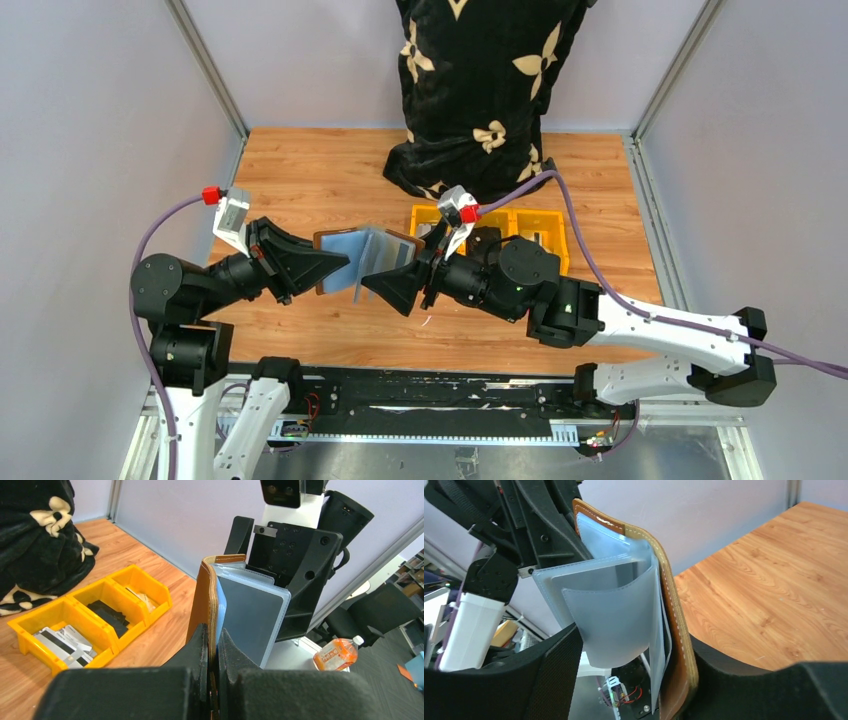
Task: Take the credit cards out of the card holder
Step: Remove the credit card from the card holder.
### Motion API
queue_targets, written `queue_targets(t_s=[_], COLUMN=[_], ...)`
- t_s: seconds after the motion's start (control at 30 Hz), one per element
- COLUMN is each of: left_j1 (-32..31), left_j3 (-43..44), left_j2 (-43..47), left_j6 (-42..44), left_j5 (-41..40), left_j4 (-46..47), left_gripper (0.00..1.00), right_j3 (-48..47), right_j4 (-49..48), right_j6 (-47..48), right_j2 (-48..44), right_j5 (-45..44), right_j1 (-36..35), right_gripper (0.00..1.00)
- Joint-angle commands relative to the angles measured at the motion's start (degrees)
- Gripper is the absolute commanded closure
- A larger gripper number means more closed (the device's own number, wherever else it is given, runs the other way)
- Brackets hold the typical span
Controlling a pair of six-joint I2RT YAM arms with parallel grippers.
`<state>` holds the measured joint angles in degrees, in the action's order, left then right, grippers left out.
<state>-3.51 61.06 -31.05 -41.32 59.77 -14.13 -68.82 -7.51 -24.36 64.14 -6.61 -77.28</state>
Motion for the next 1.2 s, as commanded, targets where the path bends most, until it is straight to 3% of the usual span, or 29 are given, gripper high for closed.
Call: queue_targets(t_s=[0.0,0.27,0.53,0.63,0.93,1.1,1.17], left_j1=[-0.1,-0.1,-0.1,-0.1,-0.1,-0.1,-0.1], left_j3=[-0.3,-1.2,-2.1,-2.1,-2.2,-3.9,-3.2], left_j2=[1.0,1.5,2.1,2.0,3.2,7.4,8.0], left_j6=[0.3,-2.3,-3.6,-3.7,-4.9,1.9,5.5], left_j5=[0.2,2.4,4.8,4.6,5.2,-2.3,-5.3], left_j4=[-0.1,2.1,2.5,2.6,2.9,0.0,-1.4], left_gripper=[1.0,1.0,0.92,0.76,0.38,0.21,0.09], right_j3=[-3.0,-2.5,1.6,1.6,2.2,-2.7,-5.6], right_j4=[1.2,-1.8,-8.7,-8.0,-8.3,-6.4,-5.0], right_j6=[4.8,6.3,8.0,7.7,6.2,6.8,8.2], right_j2=[1.7,3.0,0.1,0.1,-0.6,3.4,5.7], right_j5=[-10.0,-17.4,-18.3,-17.7,-18.4,-22.5,-24.8], right_j1=[-3.4,-4.4,-4.5,-4.4,-4.5,-5.4,-6.0], right_gripper=[0.33,0.34,0.66,0.78,1.0,1.0,1.0])
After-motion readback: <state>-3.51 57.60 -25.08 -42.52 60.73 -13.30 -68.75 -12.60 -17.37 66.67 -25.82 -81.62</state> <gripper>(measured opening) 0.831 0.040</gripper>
